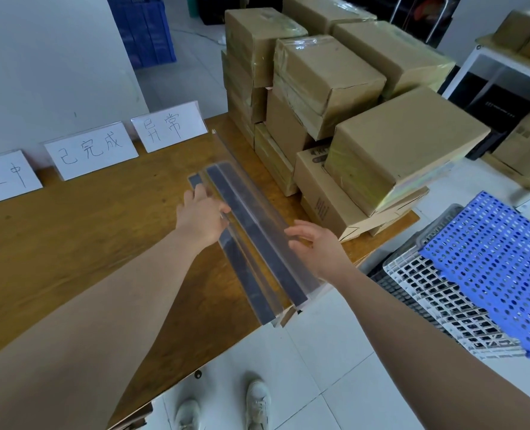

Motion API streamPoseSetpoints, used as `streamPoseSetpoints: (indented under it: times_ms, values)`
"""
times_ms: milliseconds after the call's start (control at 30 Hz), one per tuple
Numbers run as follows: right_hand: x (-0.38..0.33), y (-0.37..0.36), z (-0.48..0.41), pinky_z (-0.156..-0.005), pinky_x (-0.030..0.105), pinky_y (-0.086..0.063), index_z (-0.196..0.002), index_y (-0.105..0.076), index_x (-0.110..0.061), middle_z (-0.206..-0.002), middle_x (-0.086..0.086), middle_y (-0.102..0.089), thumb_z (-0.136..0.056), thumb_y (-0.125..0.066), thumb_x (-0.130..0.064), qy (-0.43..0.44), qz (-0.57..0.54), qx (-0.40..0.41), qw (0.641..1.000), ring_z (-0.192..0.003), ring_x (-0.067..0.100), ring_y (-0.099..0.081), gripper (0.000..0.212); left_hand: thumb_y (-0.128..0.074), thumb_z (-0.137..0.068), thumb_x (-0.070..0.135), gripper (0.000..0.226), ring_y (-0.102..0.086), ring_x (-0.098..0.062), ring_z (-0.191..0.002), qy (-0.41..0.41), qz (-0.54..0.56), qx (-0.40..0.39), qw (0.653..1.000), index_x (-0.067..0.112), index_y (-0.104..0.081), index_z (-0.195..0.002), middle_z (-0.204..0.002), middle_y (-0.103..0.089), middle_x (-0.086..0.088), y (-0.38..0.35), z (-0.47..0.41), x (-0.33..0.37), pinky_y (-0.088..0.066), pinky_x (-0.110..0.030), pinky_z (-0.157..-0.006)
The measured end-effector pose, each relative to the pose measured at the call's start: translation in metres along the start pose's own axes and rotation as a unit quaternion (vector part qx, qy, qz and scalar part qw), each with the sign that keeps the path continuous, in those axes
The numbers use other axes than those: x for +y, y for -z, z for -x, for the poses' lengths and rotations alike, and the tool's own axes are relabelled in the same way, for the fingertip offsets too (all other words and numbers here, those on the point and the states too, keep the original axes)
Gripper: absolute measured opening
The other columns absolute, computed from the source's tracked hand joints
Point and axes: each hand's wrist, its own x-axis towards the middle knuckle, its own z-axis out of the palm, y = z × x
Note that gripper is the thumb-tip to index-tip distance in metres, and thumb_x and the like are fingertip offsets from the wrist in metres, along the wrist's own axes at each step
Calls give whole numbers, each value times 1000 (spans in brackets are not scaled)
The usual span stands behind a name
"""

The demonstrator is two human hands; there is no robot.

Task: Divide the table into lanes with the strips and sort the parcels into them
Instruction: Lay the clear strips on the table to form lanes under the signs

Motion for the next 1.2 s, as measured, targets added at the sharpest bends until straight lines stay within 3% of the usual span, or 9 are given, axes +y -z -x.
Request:
streamPoseSetpoints:
  times_ms: [167,333,400,467,633,833,900,1033,1200]
  values:
    - [-4,-3,-7,-113,34,-29,-121,-67,-21,-149,-4,-44,-96,-58,-30,-36,2,-5,999,-135,15,-41,28,-66,-92,27,27,-18,-27,-148,-37,-21,-18,999,27,-71,-119,-153,-40,-3,4,-2,-6,-10,-47,-121]
    - [-10,-10,-13,-113,31,-28,-123,-66,-13,-153,1,-38,-97,-56,-29,-39,34,-12,999,-138,14,-37,33,-66,-92,21,11,-52,-15,-127,-85,-30,-62,994,26,-74,-99,-122,-68,2,16,2,-18,-6,-39,-122]
    - [-10,-11,-13,-114,29,-24,-117,-70,-12,-155,1,-35,-98,-53,-26,-23,39,-3,999,-141,11,-32,30,-66,-93,20,11,-60,-12,-113,-102,-56,-86,989,25,-74,-98,-113,-70,5,23,6,-25,-19,-36,-119]
    - [-9,-10,-12,-114,28,-18,-109,-74,-12,-157,-1,-30,-99,-52,-25,-9,33,14,999,-144,10,-25,27,-66,-93,20,11,-62,-12,-104,-82,-70,-114,988,23,-74,-100,-108,-70,6,31,9,-35,-41,-31,-99]
    - [-13,-14,-4,-115,31,4,-83,-76,-23,-160,-5,-19,-97,-54,-27,13,65,40,997,-149,15,1,27,-66,-92,15,10,-58,-12,-89,-10,-64,-144,987,18,-74,-98,-101,-70,3,40,24,-78,-48,-27,-84]
    - [-34,-23,5,-119,34,3,-61,-62,-29,-160,-5,-21,-97,-54,-25,75,65,59,993,-149,13,8,37,-64,-91,11,9,-62,-19,-92,91,-47,-133,986,17,-71,-88,-96,-69,0,48,57,-126,-51,-32,-84]
    - [-45,-29,4,-122,41,-4,-56,-54,-34,-159,-3,-24,-97,-54,-25,93,75,58,991,-149,14,6,42,-64,-90,12,9,-62,-19,-90,121,-37,-125,984,18,-69,-86,-94,-69,0,51,68,-144,-50,-32,-81]
    - [-62,-46,0,-122,38,-7,-78,-74,-16,-155,2,-34,-99,-50,-24,126,112,53,984,-149,17,-2,33,-63,-91,11,12,-58,-19,-80,184,-9,-101,978,16,-66,-81,-83,-64,0,57,93,-180,-43,-30,-71]
    - [-89,-81,-2,-119,37,-21,-89,-77,-9,-103,8,-72,-100,-47,-20,152,123,37,980,-116,16,-57,34,-61,-92,12,8,-61,-22,-87,249,18,-72,966,12,-67,-86,-90,-66,-6,61,131,-227,-48,-32,-73]
